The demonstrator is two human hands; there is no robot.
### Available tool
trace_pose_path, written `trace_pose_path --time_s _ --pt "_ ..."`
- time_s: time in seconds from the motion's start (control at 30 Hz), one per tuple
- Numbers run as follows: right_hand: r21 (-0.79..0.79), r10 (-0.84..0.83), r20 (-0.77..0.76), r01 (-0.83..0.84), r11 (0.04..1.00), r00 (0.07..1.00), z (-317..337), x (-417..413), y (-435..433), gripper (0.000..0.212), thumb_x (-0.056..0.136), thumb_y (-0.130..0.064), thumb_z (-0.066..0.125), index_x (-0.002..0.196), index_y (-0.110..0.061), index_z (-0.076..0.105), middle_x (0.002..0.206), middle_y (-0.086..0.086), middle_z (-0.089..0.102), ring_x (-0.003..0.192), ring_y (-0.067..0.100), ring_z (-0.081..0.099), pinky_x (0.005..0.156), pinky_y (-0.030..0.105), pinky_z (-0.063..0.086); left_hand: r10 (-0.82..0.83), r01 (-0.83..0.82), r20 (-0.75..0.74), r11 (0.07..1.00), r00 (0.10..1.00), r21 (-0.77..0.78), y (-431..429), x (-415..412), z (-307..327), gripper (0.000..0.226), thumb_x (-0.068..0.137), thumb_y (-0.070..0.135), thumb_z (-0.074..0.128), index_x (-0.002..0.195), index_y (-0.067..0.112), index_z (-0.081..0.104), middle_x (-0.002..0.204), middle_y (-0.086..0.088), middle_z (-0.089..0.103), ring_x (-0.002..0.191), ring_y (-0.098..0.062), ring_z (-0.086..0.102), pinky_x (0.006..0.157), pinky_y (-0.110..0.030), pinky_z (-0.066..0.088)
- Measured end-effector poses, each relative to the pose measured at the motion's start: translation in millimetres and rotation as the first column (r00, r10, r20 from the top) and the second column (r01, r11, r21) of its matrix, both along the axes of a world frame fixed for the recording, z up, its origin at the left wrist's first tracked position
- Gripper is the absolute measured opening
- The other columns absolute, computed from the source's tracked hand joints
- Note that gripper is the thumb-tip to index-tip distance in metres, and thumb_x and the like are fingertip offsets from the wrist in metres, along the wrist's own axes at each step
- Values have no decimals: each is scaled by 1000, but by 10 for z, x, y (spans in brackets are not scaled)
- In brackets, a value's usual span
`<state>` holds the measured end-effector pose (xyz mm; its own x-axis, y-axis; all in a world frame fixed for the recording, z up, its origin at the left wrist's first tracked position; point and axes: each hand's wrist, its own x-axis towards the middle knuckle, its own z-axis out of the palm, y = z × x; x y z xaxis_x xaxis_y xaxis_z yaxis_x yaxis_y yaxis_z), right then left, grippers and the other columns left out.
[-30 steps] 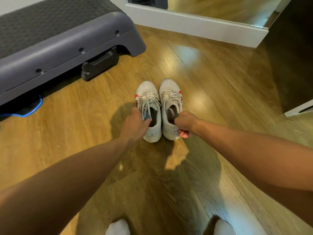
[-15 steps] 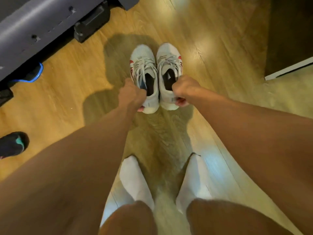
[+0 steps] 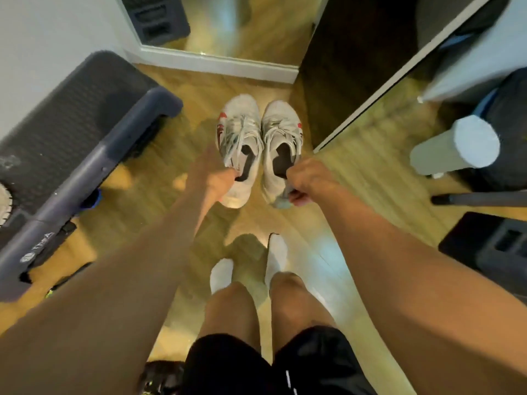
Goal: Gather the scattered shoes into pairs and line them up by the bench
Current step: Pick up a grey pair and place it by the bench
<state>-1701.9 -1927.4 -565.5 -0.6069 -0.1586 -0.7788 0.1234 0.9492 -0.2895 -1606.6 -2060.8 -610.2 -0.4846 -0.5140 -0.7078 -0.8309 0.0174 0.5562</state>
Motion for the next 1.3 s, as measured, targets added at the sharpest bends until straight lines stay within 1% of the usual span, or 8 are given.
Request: trace_pose_path --time_s 0.13,0.27,0.43,0.67,0.9,1.03,1.17,1.3 --pt "-50 -129 -47 126 991 991 852 152 388 13 78 -9 64 76 0 74 59 7 70 66 20 72 70 36 61 -332 308 -33 904 943 -297 138 -74 893 49 87 23 60 129 9 39 120 -16 56 106 -37 56 76 -34 41" --pt "-144 -385 -153 365 920 910 1359 236 792 25 90 -13 51 65 -16 48 29 -9 49 33 15 57 47 27 56 -454 418 -81 866 887 -275 447 -206 1455 43 84 22 62 124 16 44 119 -12 57 101 -37 60 80 -39 54" --pt "-62 -419 -165 415 908 893 1975 370 1453 8 75 -2 62 68 1 66 54 14 67 48 26 66 56 37 60 -625 562 -193 772 756 -298 1048 -431 2001 40 84 19 64 120 24 47 109 -3 60 76 -26 68 54 -37 60" --pt "-74 -592 -268 596 799 760 2360 705 2712 12 83 -6 58 76 0 67 76 19 71 59 27 67 65 37 59 -804 645 -174 566 568 -513 2333 -580 2395 28 85 23 62 108 19 46 97 -5 62 80 -24 61 67 -36 51" --pt "-44 -683 -359 720 693 636 2545 1473 4312 13 71 -11 69 61 -5 64 55 7 65 43 16 59 49 21 49 -876 703 -285 482 389 -523 4064 -137 2594 34 83 19 58 107 22 34 96 -8 63 80 -36 65 70 -48 57" --pt "-62 -722 -430 780 623 543 2572 1948 5254 22 74 -16 69 56 -7 61 52 6 63 41 15 58 42 20 40 -895 739 -343 434 286 -516 5101 187 2636 45 82 13 57 118 28 33 102 -8 65 86 -35 62 73 -45 55" --pt "-48 -745 -460 824 565 483 2599 2373 6081 13 68 -13 72 59 -5 66 59 9 67 61 23 68 61 31 56 -926 763 -335 343 175 -548 6035 456 2621 50 85 13 59 127 26 36 110 -7 65 90 -30 60 73 -40 50" --pt "-84 -781 -492 872 482 384 2523 2726 6834 23 78 -23 67 61 -10 60 58 5 62 54 19 60 48 25 41 -937 776 -337 276 87 -567 6891 669 2582 56 83 8 58 132 25 35 109 -6 63 85 -25 54 69 -36 42"
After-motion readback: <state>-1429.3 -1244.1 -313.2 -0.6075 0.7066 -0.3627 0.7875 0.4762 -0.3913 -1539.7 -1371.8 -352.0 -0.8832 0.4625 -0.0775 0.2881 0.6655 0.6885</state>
